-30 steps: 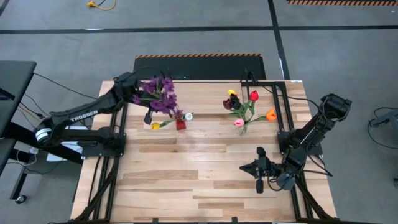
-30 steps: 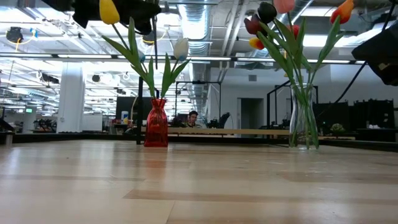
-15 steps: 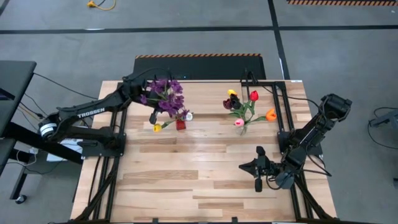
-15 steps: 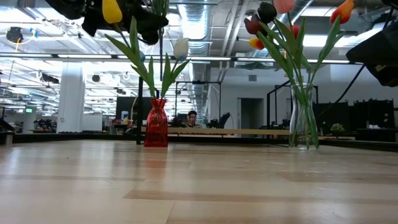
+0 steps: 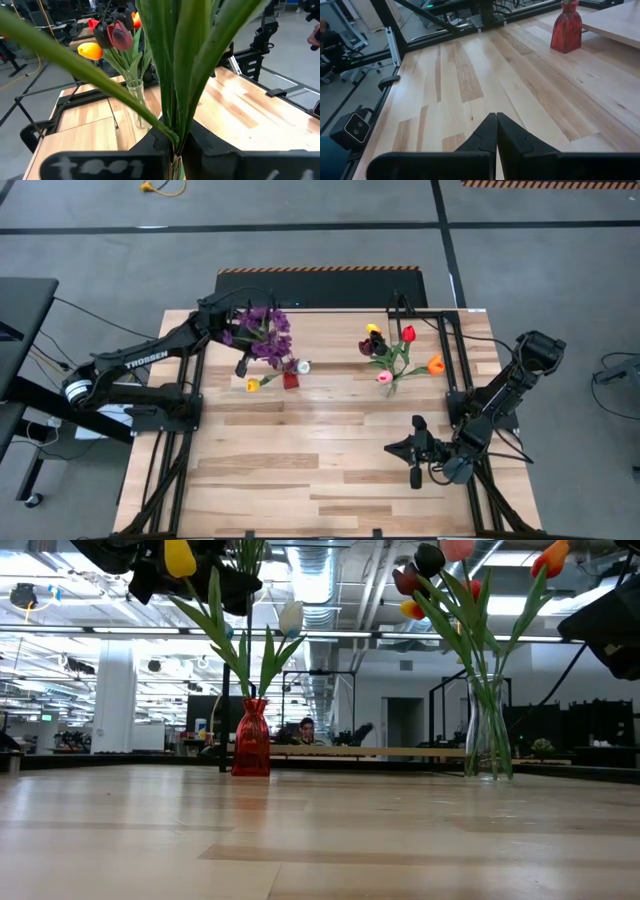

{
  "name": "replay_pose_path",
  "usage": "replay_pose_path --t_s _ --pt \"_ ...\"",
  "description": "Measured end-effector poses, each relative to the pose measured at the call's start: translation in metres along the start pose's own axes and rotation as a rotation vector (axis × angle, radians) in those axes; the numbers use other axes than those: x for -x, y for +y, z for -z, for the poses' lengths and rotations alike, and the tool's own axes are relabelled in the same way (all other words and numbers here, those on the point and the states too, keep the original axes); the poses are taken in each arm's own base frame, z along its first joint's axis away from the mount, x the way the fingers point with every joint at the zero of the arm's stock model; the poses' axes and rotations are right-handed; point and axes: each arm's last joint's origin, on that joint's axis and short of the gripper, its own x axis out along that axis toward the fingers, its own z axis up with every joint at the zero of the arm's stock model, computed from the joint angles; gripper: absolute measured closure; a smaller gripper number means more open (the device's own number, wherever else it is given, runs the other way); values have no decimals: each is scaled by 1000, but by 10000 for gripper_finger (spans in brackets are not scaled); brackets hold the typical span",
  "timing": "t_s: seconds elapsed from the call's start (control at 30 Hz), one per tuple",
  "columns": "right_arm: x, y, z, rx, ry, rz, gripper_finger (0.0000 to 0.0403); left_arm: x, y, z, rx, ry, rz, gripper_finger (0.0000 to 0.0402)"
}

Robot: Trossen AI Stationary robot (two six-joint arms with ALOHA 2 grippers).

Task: Pick and place flowers into a vace then onto a shelf
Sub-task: Put the purple flowers into the red vase

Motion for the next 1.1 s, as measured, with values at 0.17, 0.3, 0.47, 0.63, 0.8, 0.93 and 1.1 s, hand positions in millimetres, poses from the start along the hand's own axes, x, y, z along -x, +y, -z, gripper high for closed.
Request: replay_pose_path --t_s 0.17,0.3,0.47,0.63,0.8,0.93,1.1 --pt "0 0 0 0 0 0 403 0 0 0 -14 -1 5 400" --pt "0 0 0 0 0 0 403 -3 0 2 -27 -12 5 400" --pt "0 0 0 0 0 0 403 -4 -2 8 -18 -37 -5 400" --pt "0 0 0 0 0 0 403 -4 -5 18 -5 -21 -35 400" --pt "0 0 0 0 0 0 403 -4 -5 20 -3 -9 -56 400" --pt "0 0 0 0 0 0 403 -4 -4 20 -15 -8 -63 400" --pt "0 0 0 0 0 0 403 -4 -4 21 -25 5 -84 400"
